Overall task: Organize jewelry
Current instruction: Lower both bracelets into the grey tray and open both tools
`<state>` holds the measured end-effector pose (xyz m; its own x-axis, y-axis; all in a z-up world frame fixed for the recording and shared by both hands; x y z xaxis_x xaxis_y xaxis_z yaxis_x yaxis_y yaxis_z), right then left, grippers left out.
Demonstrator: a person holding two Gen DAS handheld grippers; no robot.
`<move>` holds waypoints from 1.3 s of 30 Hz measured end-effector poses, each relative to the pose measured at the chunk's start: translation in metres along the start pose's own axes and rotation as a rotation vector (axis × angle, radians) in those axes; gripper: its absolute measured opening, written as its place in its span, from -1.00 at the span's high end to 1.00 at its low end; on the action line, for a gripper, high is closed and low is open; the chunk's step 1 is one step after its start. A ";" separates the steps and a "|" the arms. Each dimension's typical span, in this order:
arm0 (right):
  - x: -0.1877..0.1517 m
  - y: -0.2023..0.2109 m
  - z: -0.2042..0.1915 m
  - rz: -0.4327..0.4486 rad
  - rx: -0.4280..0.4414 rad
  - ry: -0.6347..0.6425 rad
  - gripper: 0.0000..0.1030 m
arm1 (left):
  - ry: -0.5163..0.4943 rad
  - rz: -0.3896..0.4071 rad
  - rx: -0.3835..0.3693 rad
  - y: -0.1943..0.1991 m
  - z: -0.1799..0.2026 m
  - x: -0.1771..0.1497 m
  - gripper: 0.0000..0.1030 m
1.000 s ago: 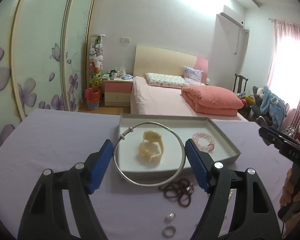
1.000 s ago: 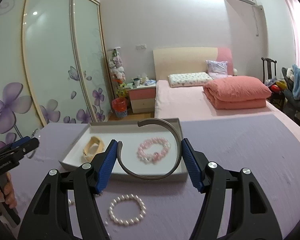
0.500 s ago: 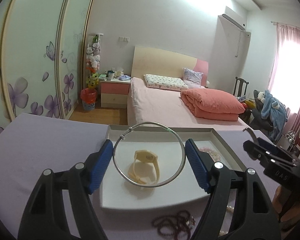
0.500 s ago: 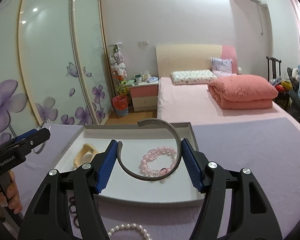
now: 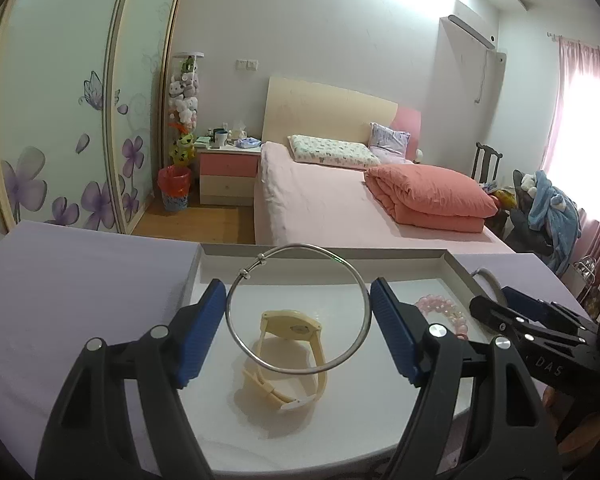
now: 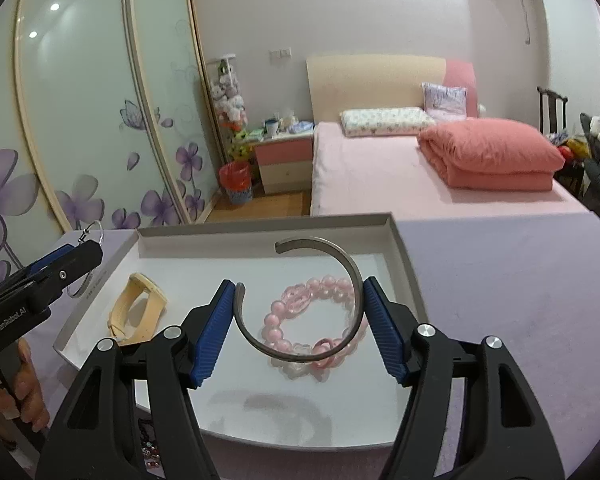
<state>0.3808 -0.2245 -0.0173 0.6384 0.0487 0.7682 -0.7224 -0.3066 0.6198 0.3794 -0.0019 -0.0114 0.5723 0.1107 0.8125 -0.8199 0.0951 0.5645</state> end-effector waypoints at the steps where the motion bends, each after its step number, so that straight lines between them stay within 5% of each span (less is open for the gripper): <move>1: 0.000 0.000 0.000 -0.003 0.006 -0.002 -0.45 | 0.003 -0.005 -0.001 -0.003 -0.001 -0.001 -0.41; 24: -0.001 0.025 0.000 0.027 0.042 -0.006 -0.49 | 0.018 -0.021 -0.003 -0.006 -0.006 -0.004 -0.43; 39: -0.059 0.079 -0.015 -0.050 0.084 0.047 -0.40 | 0.012 -0.016 -0.013 0.069 -0.027 -0.038 -0.43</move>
<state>0.2815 -0.2372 -0.0111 0.6588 0.1097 0.7443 -0.6638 -0.3808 0.6437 0.3011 0.0270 -0.0071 0.5854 0.1211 0.8016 -0.8105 0.1102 0.5752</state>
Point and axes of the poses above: each gripper's, at about its wrist camera, not at the fingertips, and y roughly against the way its jaws point, z to its right, x to its top, the point moved 1 cm from there along -y, roughly the way its jaws point, and after that the axes turned 5 degrees about -z, right-handed, at the moved point
